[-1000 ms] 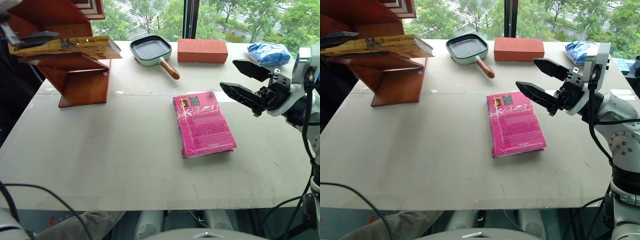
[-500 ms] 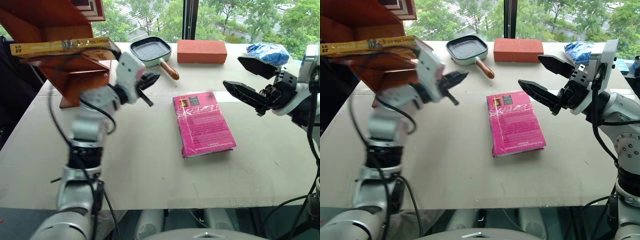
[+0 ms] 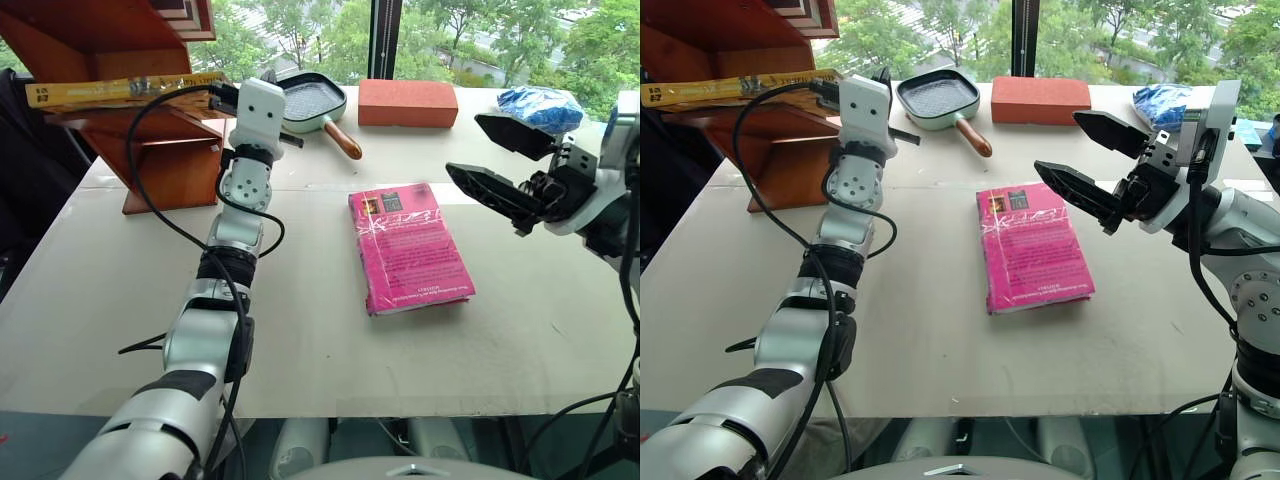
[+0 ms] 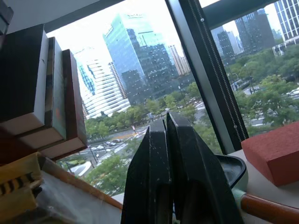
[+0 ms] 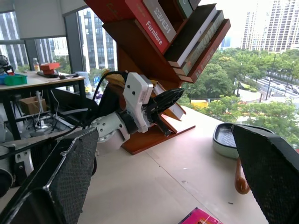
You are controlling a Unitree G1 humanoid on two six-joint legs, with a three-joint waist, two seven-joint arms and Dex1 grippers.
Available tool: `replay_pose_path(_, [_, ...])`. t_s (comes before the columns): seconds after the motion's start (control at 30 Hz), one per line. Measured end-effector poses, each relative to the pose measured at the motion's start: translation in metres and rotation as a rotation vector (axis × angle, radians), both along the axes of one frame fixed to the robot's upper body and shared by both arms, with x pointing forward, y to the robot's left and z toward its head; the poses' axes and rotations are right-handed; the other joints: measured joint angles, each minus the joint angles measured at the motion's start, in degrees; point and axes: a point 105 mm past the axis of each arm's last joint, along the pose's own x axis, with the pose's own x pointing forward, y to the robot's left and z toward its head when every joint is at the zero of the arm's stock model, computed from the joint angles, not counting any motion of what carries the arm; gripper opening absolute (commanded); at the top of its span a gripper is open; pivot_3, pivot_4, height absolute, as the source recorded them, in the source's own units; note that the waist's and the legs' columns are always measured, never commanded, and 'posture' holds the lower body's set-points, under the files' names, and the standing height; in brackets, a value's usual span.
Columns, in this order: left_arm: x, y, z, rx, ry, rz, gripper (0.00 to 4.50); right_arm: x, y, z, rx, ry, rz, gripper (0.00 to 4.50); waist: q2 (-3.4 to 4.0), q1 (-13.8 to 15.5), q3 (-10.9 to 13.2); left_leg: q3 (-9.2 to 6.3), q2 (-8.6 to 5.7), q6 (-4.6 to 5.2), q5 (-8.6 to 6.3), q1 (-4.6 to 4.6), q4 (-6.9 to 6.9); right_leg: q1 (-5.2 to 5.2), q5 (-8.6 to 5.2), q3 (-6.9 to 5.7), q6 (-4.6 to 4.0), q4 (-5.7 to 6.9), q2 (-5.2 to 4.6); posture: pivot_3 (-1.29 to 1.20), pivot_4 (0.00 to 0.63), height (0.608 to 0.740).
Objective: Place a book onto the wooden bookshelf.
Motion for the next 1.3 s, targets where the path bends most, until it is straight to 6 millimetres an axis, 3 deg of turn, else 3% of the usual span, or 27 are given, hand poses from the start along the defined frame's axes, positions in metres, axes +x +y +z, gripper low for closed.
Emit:
replay_pose_path(0.1, [-0.001,0.017,0.002,-0.03,-0.023,0.085,0.08,-0.004,0.003,0.005,0.022,-0.004,0.037,4.5,0.0,-0.1,0.0,-0.05,0.03,0.0,0.0,0.0,0.0,0.01,0.0,0.0,0.0,0.0,-0.02,0.0,0.15,0.74])
replay_pose_path(0.3, [-0.001,0.031,0.0,-0.068,-0.032,0.153,0.08,-0.009,0.006,0.007,0.058,0.012,0.089,4.5,0.0,0.0,0.0,-0.02,0.02,0.0,0.0,-0.01,0.01,0.01,0.0,-0.01,0.0,-0.01,-0.04,0.0,0.15,0.74])
replay_pose_path(0.57, [-0.002,0.037,0.0,-0.095,-0.032,0.182,0.08,-0.009,0.006,0.007,0.061,0.014,0.086,4.5,0.0,-0.5,0.0,-0.01,0.04,0.0,0.0,0.0,0.0,0.0,0.0,-0.04,0.0,0.01,-0.01,0.0,0.15,0.74])
replay_pose_path(0.67, [0.003,0.032,-0.005,-0.138,0.024,0.104,0.08,-0.008,0.006,0.007,0.06,0.013,0.084,4.5,0.0,-0.4,0.0,0.01,0.04,0.0,0.0,0.0,0.0,0.01,0.0,-0.04,0.0,0.0,-0.03,0.0,0.15,0.74])
replay_pose_path(0.87, [-0.004,-0.011,-0.034,-0.094,0.199,-0.229,0.08,-0.006,0.004,0.0,0.045,0.017,0.06,4.5,0.0,-0.4,0.0,0.01,0.04,0.0,0.0,-0.06,-0.02,0.0,0.0,-0.03,-0.01,-0.06,-0.05,0.0,0.15,0.74])
replay_pose_path(0.97, [-0.033,-0.035,-0.052,-0.021,0.315,-0.441,0.92,0.006,-0.012,-0.034,-0.044,0.097,-0.057,4.5,0.0,-0.5,0.0,-0.09,0.1,-0.01,-0.01,-0.02,-0.1,-0.01,-0.02,0.08,-0.02,-0.1,-0.08,0.0,0.15,0.74])
replay_pose_path(1.0, [-0.043,-0.037,-0.063,-0.019,0.379,-0.487,1.4,0.01,-0.02,-0.049,-0.082,0.129,-0.1,4.5,-0.01,-0.5,0.0,-0.14,0.1,-0.01,-0.01,0.0,-0.11,-0.02,-0.02,0.12,-0.02,-0.09,-0.08,0.0,0.15,0.74])
replay_pose_path(1.2, [-0.13,-0.017,-0.148,-0.036,0.866,-0.646,4.28,0.016,-0.075,-0.134,-0.212,0.297,-0.312,4.5,0.08,-0.9,0.0,-0.06,0.19,-0.01,-0.01,0.23,-0.34,-0.04,-0.08,0.27,-0.09,-0.09,0.01,0.0,0.15,0.74])
replay_pose_path(1.3, [-0.169,-0.005,-0.165,-0.071,0.972,-0.662,4.43,0.005,-0.097,-0.172,-0.294,0.362,-0.363,4.5,0.09,-0.5,0.0,-0.04,0.23,-0.01,-0.01,0.26,-0.34,0.01,-0.2,0.26,-0.3,-0.17,0.0,0.0,0.15,0.74])
